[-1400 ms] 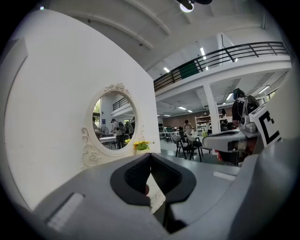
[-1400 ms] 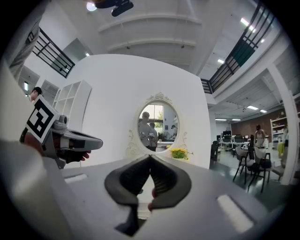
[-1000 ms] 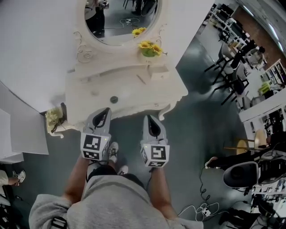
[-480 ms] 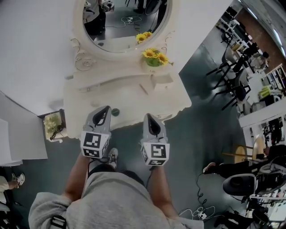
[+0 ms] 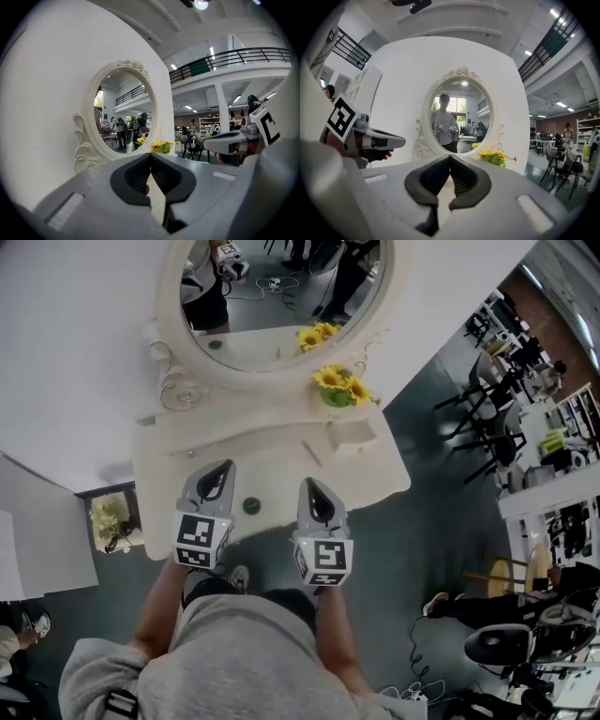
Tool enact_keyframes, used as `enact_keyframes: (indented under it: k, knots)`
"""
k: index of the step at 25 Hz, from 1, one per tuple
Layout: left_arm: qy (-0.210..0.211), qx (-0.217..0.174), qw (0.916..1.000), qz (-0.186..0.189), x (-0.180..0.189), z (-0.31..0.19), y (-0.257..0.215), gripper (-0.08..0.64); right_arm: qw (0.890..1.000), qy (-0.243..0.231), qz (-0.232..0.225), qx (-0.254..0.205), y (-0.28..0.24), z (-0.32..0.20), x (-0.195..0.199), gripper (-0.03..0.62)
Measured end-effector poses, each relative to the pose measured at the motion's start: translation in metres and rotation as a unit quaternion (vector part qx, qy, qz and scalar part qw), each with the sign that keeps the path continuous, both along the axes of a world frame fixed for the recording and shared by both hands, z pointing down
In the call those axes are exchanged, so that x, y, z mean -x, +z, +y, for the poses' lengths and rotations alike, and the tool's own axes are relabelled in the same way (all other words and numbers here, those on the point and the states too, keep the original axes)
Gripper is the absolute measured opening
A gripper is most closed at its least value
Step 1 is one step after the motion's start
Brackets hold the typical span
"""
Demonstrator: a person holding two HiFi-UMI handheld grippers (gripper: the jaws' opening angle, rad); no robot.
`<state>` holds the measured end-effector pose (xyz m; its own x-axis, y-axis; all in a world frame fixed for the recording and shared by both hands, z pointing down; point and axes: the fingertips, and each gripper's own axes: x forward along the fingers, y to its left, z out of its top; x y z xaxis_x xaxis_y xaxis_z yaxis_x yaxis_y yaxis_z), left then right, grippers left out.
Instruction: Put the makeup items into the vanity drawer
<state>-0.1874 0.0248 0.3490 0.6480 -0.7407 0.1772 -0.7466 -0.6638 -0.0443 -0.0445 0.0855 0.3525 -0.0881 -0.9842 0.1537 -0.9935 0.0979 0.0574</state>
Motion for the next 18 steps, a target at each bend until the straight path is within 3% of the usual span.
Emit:
enact_keyframes:
  k: [10, 18]
  knots:
    - [-0.030, 0.028, 0.9992, 0.001, -0.007, -0.049, 0.025, 0.011, 0.999, -0.034, -0.002, 0.027, 0.026, -0.069, -0.010, 0.003]
    - [-0.081, 0.062, 0.9947, -0.002, -0.043, -0.080, 0.057, 0.011, 0.994, -0.086, 0.000, 0.071, 0.060, -0.116, -0.049, 0.003]
